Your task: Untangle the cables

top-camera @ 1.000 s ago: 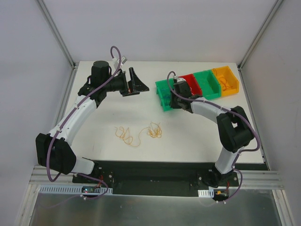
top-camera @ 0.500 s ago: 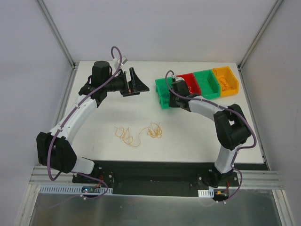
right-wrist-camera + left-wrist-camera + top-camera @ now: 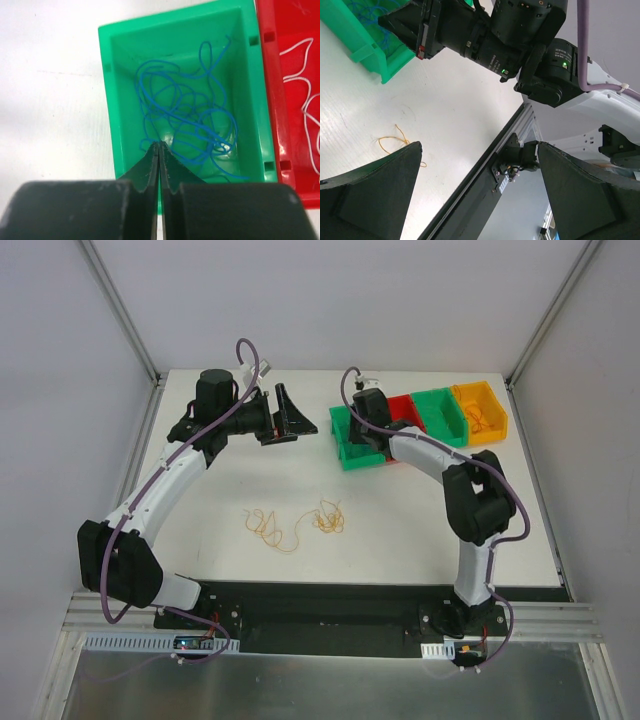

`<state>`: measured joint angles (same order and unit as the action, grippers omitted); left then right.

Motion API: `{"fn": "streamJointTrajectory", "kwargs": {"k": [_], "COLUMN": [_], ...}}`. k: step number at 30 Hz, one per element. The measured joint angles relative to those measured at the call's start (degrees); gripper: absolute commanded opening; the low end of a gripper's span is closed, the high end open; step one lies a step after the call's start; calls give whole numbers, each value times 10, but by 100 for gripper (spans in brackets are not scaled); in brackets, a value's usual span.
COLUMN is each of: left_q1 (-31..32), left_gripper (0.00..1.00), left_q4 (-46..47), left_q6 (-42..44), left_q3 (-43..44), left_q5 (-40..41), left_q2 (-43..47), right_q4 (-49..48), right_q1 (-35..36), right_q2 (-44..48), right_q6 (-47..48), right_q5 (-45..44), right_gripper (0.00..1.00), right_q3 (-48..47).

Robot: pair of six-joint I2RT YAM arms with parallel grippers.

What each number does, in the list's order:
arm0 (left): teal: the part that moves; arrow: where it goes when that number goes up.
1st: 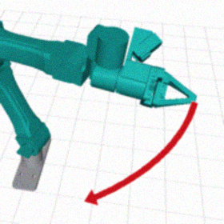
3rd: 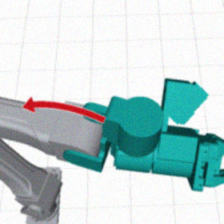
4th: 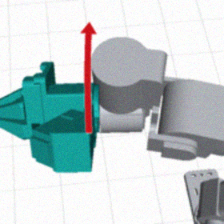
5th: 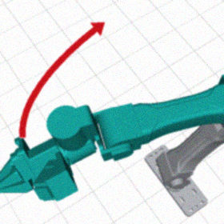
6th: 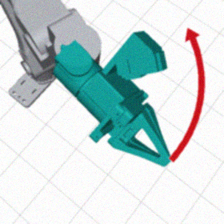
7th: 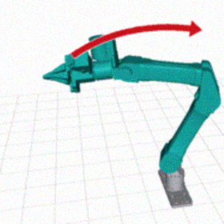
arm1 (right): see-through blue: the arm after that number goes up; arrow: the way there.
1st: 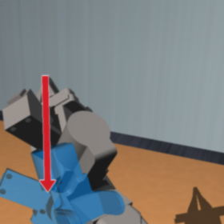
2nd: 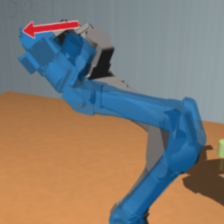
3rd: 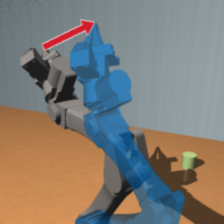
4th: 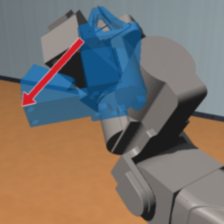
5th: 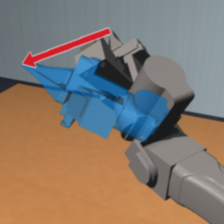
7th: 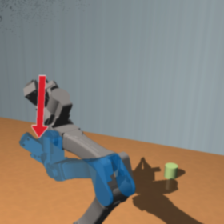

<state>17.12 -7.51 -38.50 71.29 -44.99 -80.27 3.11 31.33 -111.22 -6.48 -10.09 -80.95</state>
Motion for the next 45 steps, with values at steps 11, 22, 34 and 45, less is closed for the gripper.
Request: {"fn": "streamJointTrajectory", "kwargs": {"k": [11, 22, 34, 45], "left_q1": [2, 91, 133, 156], "left_gripper": [85, 67, 75, 4], "left_q4": [0, -38, -52, -24], "left_q6": [4, 72, 80, 75], "left_q3": [0, -20, -270, -274], "left_q5": [1, 93, 207, 216], "left_q2": [-3, -49, 30, -18], "right_q4": [-19, -152, -297, -269], "right_q1": [-6, 14, 102, 141], "right_q2": [34, 325, 336, 286], "right_q6": [25, -15, -92, -113], "right_q5": [-2, 30, 184, 191], "right_gripper": [45, 66, 69, 60], "right_q3": [55, 378, 540, 487]}}
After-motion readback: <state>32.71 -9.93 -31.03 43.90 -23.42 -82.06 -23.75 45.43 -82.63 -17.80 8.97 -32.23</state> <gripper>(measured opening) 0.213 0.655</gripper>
